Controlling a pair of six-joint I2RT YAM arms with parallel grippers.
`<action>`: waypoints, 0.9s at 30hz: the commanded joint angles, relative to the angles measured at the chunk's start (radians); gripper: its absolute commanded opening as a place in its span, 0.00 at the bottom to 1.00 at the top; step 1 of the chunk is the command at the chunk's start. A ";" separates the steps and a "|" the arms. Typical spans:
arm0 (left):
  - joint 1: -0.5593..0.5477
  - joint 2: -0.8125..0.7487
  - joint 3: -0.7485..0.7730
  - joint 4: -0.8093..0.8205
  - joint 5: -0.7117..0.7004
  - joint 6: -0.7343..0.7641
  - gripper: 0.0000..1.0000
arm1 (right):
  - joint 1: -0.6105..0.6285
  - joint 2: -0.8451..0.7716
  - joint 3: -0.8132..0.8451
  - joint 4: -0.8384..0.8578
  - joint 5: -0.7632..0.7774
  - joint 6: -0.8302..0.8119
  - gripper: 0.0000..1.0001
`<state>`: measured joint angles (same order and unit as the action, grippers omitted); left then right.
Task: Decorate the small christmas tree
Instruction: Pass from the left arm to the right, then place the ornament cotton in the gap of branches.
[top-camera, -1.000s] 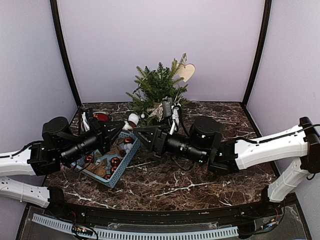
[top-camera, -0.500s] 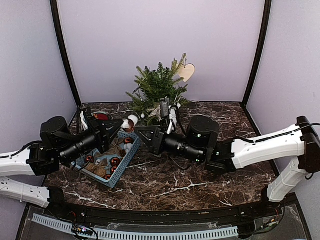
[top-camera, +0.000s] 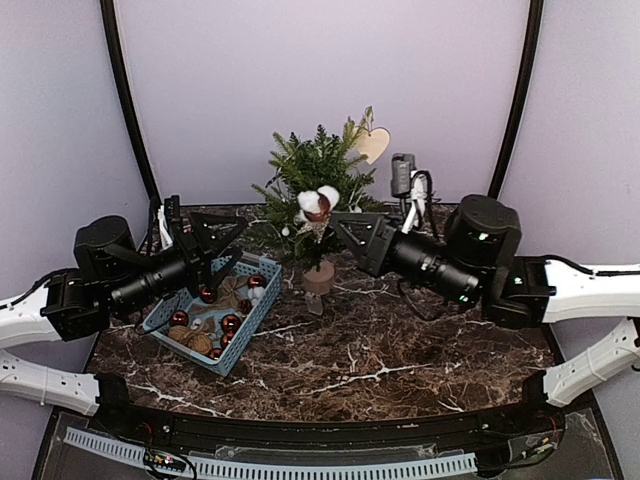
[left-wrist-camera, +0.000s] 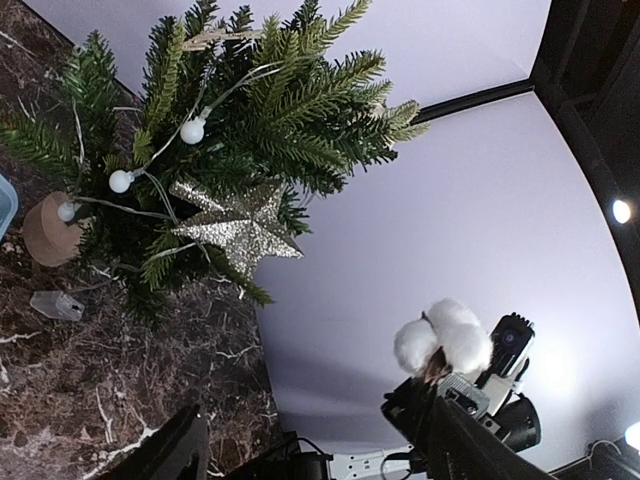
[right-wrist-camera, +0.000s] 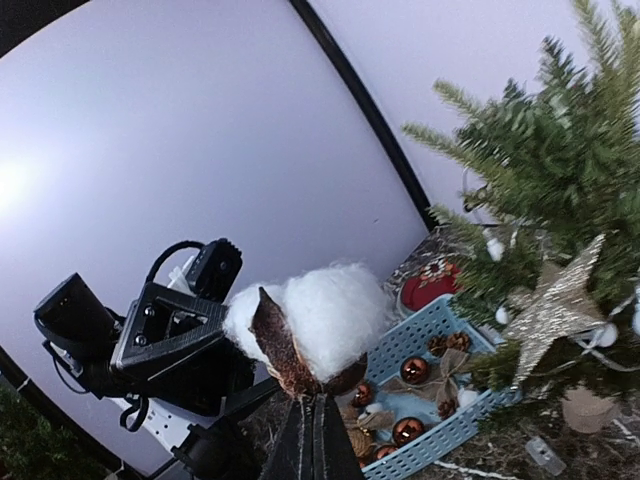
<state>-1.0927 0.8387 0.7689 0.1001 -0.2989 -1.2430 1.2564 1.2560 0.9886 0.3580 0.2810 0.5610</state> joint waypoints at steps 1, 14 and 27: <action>0.085 0.018 0.035 -0.083 0.157 0.089 0.78 | -0.046 -0.134 0.021 -0.311 0.183 -0.031 0.00; 0.204 0.108 0.009 -0.090 0.348 0.164 0.77 | -0.451 -0.144 -0.018 -0.502 -0.085 0.031 0.00; 0.228 0.114 -0.006 -0.118 0.368 0.178 0.76 | -0.553 0.012 -0.029 -0.414 -0.230 0.048 0.00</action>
<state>-0.8730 0.9554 0.7692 -0.0006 0.0505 -1.0866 0.7193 1.2442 0.9401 -0.1085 0.0978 0.6018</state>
